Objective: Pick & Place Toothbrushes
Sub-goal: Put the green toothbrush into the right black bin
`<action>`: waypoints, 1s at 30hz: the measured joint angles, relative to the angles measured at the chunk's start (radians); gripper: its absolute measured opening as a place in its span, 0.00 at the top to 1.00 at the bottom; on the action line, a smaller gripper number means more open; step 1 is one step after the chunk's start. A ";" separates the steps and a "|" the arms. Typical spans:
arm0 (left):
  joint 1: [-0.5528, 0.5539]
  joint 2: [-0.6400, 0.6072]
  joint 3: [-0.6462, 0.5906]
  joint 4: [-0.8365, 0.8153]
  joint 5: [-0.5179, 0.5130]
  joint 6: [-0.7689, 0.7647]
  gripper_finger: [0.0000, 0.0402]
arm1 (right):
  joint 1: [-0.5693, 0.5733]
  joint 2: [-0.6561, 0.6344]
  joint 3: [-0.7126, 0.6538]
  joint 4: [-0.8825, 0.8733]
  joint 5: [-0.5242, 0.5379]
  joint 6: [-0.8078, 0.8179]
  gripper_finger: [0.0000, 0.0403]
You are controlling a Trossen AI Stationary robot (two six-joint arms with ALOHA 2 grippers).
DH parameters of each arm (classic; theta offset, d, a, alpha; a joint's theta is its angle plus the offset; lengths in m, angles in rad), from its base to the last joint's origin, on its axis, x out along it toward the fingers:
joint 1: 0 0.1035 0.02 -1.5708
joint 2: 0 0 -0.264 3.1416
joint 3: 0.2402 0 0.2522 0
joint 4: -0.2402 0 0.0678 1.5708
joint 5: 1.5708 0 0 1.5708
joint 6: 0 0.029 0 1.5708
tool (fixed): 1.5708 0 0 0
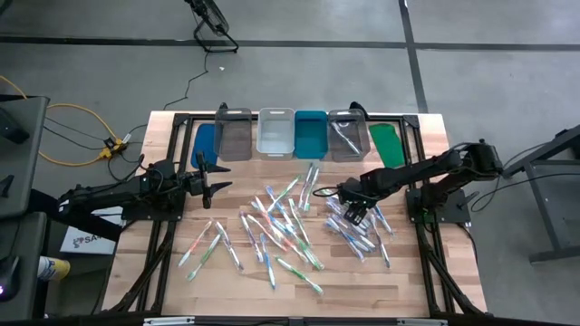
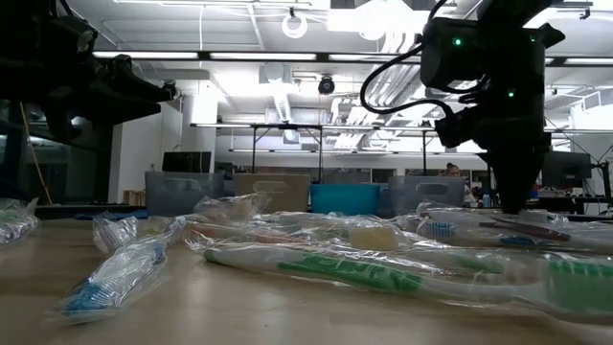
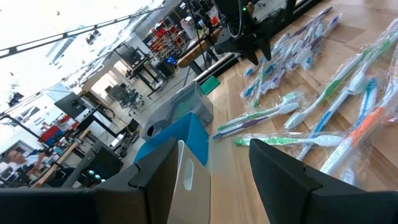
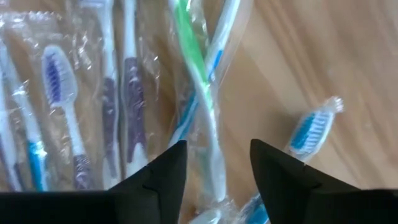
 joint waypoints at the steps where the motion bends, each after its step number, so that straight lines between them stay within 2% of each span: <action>1: 0.000 0.000 0.000 0.000 0.000 0.000 0.52 | 0.000 0.000 0.000 0.000 0.013 -0.001 0.62; 14: 0.000 0.000 0.000 0.000 0.000 0.000 0.52 | 0.000 0.000 0.000 0.011 0.013 -0.026 0.77; 24: 0.000 0.000 0.000 0.000 0.000 0.000 0.52 | 0.000 0.000 0.000 0.054 0.000 -0.046 0.97; 30: 0.000 0.000 0.000 0.000 0.000 0.000 0.52 | 0.000 -0.001 0.005 0.053 -0.045 -0.026 0.99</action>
